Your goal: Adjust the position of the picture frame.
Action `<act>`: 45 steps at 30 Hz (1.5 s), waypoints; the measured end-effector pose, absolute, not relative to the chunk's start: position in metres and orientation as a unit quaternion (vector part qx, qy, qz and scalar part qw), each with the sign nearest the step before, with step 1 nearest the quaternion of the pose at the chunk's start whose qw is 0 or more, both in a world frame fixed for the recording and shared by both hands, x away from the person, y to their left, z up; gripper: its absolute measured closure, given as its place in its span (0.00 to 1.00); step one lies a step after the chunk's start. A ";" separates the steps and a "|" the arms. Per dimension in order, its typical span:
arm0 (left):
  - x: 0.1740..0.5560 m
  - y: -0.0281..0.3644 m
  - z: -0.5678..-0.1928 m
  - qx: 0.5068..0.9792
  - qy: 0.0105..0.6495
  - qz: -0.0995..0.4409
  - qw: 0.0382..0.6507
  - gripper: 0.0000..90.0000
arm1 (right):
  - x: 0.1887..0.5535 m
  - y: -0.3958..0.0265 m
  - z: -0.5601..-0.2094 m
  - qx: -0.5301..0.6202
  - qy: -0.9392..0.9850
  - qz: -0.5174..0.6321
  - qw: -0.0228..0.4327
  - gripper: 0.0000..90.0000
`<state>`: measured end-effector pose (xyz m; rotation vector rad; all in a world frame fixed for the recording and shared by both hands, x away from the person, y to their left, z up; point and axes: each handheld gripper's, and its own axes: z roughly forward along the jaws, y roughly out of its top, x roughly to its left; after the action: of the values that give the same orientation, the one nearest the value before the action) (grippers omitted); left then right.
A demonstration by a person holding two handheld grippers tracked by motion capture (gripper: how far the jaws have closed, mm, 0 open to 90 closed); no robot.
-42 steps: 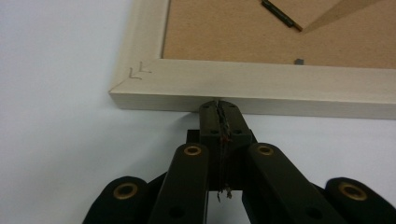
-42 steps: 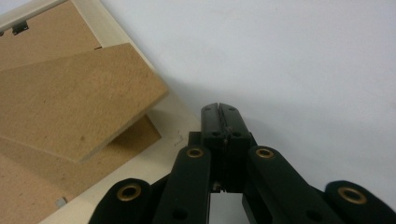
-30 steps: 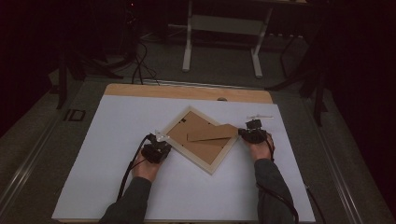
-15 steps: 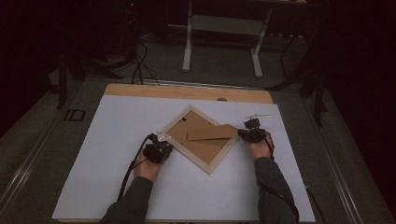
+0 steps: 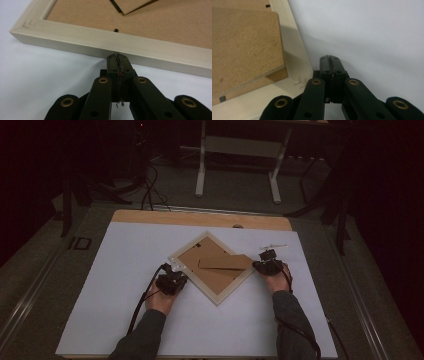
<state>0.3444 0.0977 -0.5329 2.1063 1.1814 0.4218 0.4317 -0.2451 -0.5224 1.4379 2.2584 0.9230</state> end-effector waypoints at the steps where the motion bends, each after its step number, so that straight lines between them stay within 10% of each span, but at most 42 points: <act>1: 0.345 0.097 -0.533 0.809 0.452 0.162 0.338 1.00 | 0.431 -0.245 -0.523 0.501 0.789 0.322 0.153 1.00; 45: 0.349 0.101 -0.533 0.803 0.464 0.146 0.345 1.00 | 0.392 -0.235 -0.531 0.449 0.806 0.354 0.151 1.00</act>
<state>0.3487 0.1007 -0.5329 2.0845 1.2043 0.3779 0.3923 -0.2349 -0.5305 1.2891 2.3140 1.0174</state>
